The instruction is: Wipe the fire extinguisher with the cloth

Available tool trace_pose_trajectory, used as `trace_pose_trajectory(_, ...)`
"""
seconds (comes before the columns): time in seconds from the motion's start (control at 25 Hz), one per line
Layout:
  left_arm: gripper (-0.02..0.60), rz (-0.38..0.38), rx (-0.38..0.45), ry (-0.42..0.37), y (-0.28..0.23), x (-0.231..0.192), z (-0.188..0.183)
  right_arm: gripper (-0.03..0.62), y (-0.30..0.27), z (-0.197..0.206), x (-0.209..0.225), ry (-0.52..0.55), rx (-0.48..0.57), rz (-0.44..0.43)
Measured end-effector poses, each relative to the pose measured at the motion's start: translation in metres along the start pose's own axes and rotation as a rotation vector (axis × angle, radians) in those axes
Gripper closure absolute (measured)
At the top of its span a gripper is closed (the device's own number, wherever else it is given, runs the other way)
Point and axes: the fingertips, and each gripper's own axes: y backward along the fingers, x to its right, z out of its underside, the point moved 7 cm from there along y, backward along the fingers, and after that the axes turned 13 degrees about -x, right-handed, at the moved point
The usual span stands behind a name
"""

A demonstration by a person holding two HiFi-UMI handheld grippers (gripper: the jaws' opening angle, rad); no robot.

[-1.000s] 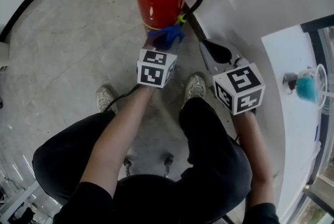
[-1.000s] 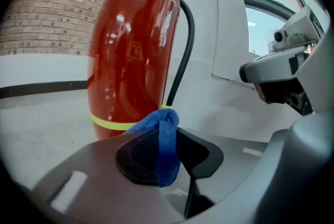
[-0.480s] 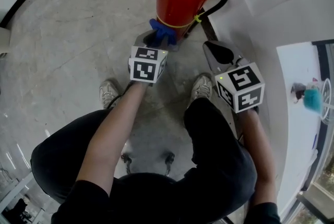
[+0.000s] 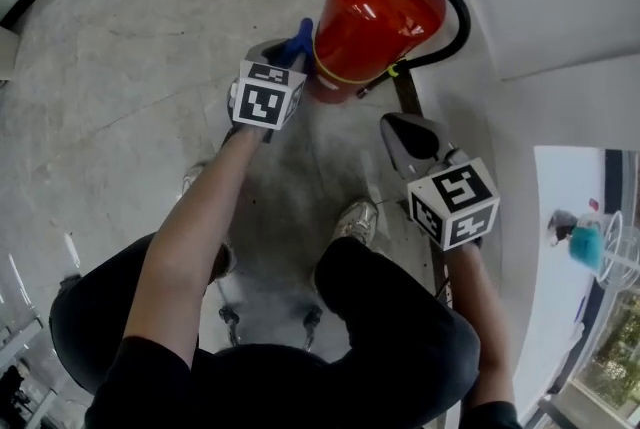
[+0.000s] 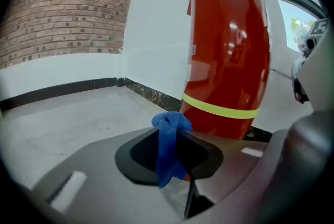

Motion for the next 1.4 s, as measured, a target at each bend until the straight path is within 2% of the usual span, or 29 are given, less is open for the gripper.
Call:
trace_pose_trajectory(0.28,0.494,0.056,0.010,-0.062,-0.045,-0.016,-0.016,0.591,-0.023,0.006,0.014,-0.057,0.003,-0.037)
trace_pose_trajectory(0.48,0.495,0.116,-0.027,-0.045,-0.034,-0.008,0.008,0.591,-0.027,-0.002,0.014,-0.063,0.021,-0.050)
trace_pose_trajectory(0.8,0.495,0.166,-0.086,-0.080,-0.014,0.026,0.045,0.591,-0.002,-0.003,0.003,-0.083,0.073,-0.020)
trace_pose_trajectory(1.0,0.495,0.174,-0.141,-0.105,-0.017,0.047,0.063,0.591,0.017,0.014,0.003,-0.125,0.104,0.009)
trace_pose_trajectory(1.16,0.495,0.196,-0.153,-0.126,-0.020,0.075,0.075,0.591,0.026,0.030,0.003,-0.158,0.112,0.021)
trace_pose_trajectory(1.4,0.495,0.235,-0.154,-0.089,-0.032,0.114,0.073,0.591,0.032,0.043,0.004,-0.188,0.124,0.025)
